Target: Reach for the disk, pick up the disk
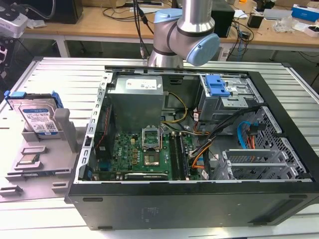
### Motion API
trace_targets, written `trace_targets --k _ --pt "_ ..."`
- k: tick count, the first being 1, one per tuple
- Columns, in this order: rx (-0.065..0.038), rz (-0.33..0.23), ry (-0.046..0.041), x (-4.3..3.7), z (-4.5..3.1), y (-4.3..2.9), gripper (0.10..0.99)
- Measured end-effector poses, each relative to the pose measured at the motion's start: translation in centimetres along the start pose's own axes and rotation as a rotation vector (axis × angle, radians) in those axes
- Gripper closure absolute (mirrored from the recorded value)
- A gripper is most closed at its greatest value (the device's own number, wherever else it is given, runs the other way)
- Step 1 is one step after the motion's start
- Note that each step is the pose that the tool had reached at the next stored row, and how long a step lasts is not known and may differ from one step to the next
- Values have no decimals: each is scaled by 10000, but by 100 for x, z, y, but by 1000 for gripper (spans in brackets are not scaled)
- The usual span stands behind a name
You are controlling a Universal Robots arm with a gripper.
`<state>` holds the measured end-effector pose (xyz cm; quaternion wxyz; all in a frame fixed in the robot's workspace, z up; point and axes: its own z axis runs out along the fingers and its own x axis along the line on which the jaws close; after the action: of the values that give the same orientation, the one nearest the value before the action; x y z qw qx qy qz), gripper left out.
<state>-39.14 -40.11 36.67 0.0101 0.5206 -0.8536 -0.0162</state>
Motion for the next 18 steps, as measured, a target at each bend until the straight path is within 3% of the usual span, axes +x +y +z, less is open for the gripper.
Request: trace_targets --k 4,18 --pt "0 -858 33 -1 0 -1 980" --pt "1 -2154 83 -1 0 -2 980"
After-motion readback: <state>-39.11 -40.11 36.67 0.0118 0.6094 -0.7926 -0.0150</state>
